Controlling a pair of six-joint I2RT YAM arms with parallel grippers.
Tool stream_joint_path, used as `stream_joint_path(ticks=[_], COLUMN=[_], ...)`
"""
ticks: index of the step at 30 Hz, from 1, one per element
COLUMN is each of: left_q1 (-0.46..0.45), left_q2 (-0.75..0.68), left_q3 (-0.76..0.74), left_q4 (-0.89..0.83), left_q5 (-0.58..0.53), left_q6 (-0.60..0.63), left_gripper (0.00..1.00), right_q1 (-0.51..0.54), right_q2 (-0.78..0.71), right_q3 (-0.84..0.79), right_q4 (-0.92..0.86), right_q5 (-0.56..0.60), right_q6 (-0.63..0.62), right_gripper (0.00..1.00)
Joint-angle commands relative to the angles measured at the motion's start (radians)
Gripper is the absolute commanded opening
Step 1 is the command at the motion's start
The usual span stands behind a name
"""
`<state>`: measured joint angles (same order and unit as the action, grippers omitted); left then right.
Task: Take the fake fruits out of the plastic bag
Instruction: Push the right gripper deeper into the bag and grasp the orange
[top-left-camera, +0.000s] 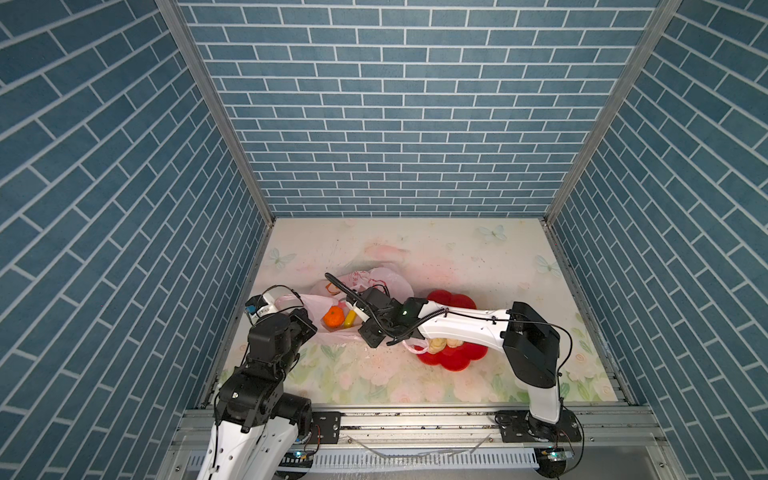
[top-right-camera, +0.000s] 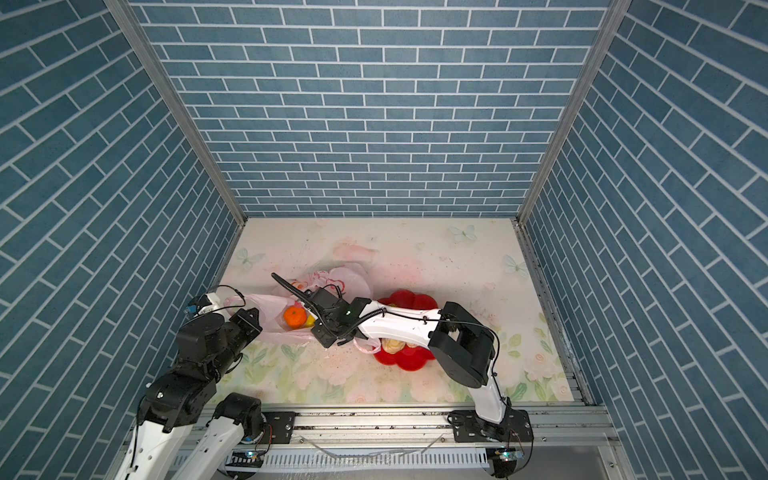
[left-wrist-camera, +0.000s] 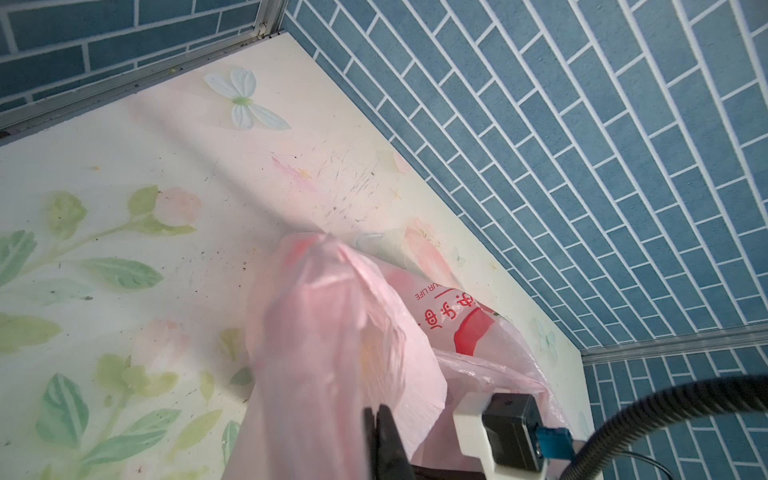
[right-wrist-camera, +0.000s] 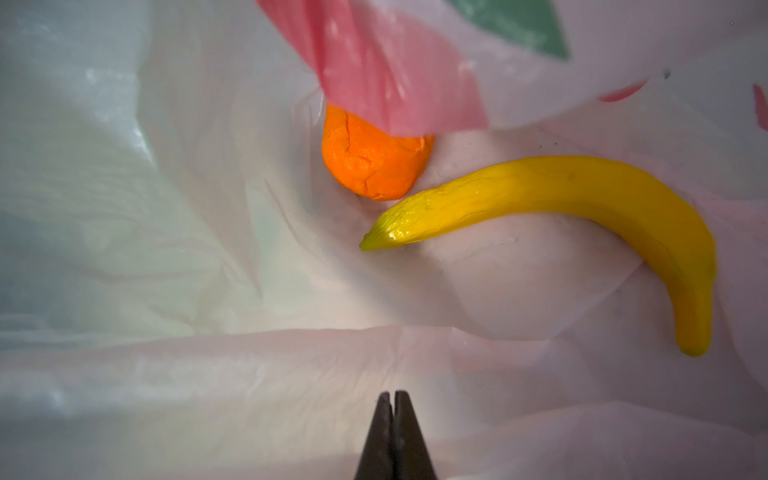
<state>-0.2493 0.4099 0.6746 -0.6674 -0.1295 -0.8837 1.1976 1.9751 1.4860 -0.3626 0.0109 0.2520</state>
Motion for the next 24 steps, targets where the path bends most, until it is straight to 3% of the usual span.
stream_joint_path(ticks=[1,11,24], left_q1=[-0.004,-0.004,-0.004], left_q2=[-0.013,-0.035,-0.235], left_q3=[0.015,-0.001,-0.112], left_q4=[0.010,0.017,-0.189], left_q5=[0.005,0.051,0.175], left_q6=[-0.004,0.007,0.031], left_gripper=[0.06,0.06,0.08], right_q1=[-0.003,-0.016,-0.045], right_q2=[0.041,0.128,0.289], right_q3=[0.047,0.153,0.421], right_q4=[-0.055,-0.137,-0.165], right_q5=[-0.018,-0.023,-0.006], right_q6=[-0.052,-0.092,-0.053], right_gripper=[0.00,0.00,0.10])
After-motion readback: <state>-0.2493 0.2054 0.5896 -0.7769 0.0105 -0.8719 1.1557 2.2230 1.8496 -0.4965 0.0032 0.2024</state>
